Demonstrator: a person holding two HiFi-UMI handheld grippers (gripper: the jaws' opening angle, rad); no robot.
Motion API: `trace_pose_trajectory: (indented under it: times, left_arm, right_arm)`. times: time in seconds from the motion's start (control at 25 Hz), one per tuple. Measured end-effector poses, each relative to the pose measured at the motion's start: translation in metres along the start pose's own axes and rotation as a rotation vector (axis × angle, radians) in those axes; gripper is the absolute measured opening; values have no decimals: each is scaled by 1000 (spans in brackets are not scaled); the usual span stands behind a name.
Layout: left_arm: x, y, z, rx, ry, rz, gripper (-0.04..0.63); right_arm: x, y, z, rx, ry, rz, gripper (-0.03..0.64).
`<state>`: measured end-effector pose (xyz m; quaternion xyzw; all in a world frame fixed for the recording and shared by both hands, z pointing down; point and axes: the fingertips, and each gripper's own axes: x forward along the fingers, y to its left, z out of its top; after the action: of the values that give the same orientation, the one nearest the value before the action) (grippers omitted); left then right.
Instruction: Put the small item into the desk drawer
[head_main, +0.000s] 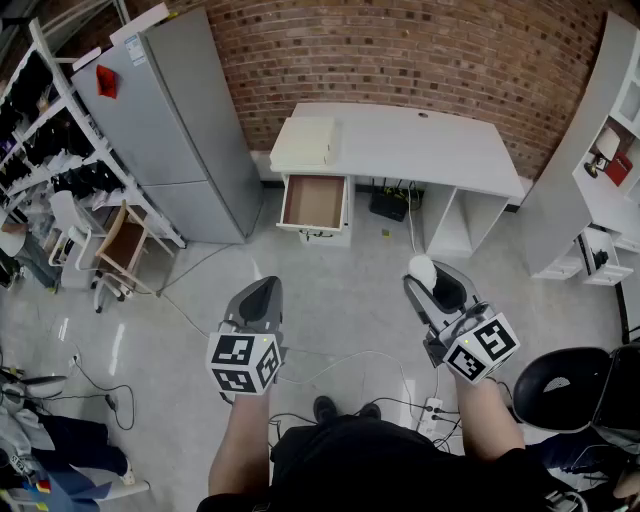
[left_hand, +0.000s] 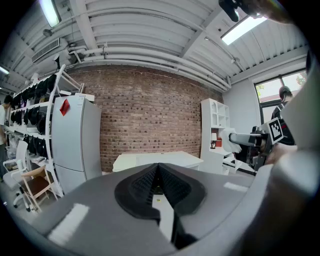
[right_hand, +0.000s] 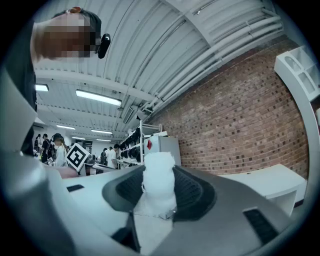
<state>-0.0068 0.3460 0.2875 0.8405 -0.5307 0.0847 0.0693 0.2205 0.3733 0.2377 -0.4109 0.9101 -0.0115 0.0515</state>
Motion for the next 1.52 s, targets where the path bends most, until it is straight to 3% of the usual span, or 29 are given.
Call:
trace_pose_trajectory:
  times: [0.4, 0.84, 1.12, 1.52]
  left_arm:
    - [8, -32, -2, 22, 23, -25, 12]
    - [19, -43, -21, -2, 56, -5, 12]
    - [62, -11, -28, -27, 71, -5, 12]
    - [147, 63, -8, -50, 64, -42, 12]
  right_arm:
    - [-26, -13, 8, -8, -17, -7, 169]
    - [-35, -26, -6, 38, -6, 52, 169]
    - [1, -55, -13, 49, 6, 43, 169]
    - [98, -99, -30, 62, 64, 15, 169]
